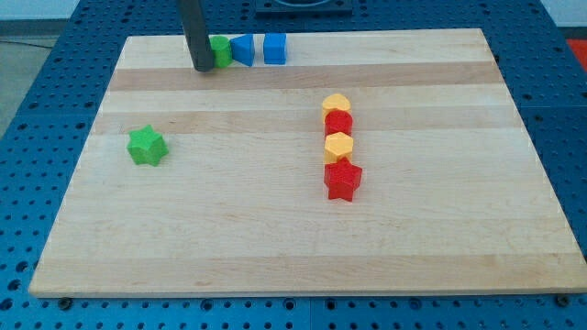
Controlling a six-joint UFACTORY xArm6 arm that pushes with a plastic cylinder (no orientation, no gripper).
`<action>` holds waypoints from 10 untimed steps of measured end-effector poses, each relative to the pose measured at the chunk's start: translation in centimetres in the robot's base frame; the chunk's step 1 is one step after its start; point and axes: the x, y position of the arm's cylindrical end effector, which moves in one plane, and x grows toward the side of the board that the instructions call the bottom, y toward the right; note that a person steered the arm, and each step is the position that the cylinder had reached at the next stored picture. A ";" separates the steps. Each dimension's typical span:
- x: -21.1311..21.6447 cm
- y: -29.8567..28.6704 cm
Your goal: Move the green star in a horizontal line left to the green circle
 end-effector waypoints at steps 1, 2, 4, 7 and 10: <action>-0.1 0.0; 0.0 0.1; 14.0 5.1; 22.2 -4.3; 18.5 -8.1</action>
